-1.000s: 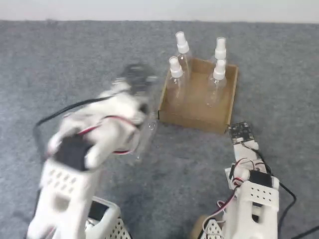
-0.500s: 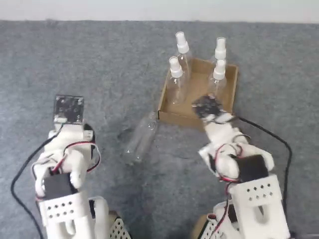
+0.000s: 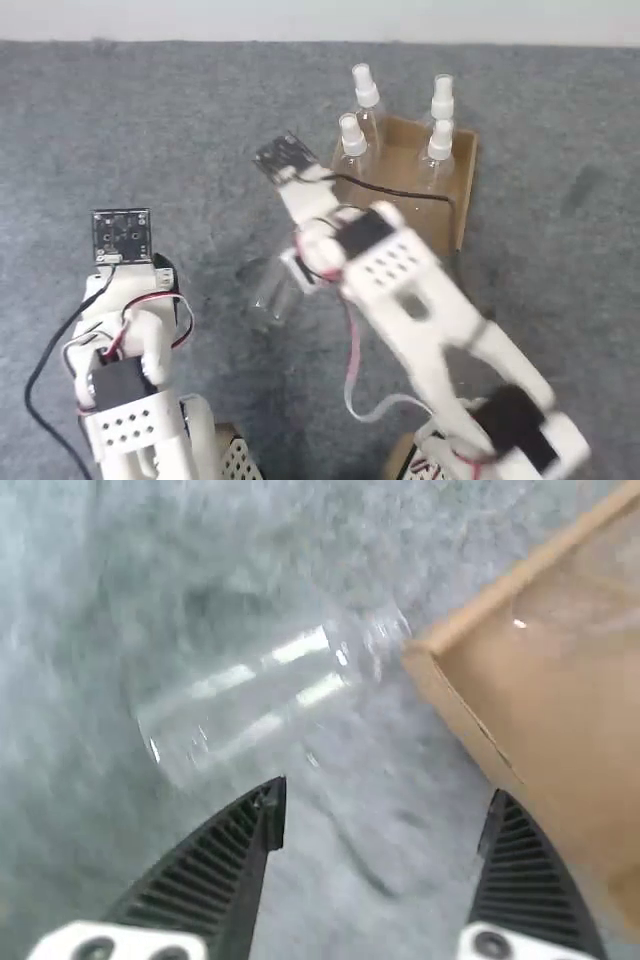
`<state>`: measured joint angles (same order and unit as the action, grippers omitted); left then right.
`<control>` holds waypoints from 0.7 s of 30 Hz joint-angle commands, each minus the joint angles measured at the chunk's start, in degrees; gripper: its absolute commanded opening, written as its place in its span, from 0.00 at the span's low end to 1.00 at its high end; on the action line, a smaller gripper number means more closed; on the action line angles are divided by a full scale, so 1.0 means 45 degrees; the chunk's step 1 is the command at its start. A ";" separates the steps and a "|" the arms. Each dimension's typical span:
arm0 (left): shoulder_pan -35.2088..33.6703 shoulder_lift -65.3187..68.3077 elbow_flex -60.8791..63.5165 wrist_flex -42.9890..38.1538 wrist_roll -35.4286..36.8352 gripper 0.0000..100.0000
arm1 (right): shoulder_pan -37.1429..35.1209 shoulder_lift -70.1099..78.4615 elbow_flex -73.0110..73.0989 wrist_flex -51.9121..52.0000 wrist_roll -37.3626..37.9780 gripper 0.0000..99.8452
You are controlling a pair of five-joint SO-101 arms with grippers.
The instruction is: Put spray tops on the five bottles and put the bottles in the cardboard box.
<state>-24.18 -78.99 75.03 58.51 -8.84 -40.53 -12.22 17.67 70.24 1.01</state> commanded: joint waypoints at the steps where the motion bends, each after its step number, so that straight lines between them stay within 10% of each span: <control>1: 0.0020 -0.0156 -0.0049 -0.0332 0.0156 0.08 | -0.0733 0.2335 -0.2364 -0.0908 -0.2989 0.27; 11: 0.0078 -0.0234 0.0166 -0.0527 0.0156 0.08 | -0.1338 0.5558 -0.3810 -0.2256 -1.0042 0.27; 21: 0.0703 -0.0234 0.0322 -0.0547 0.0156 0.08 | -0.1338 0.7473 -0.3927 -0.2745 -1.0491 0.27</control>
<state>-21.45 -78.99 76.97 57.27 -8.66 -46.24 21.01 3.34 59.34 -45.49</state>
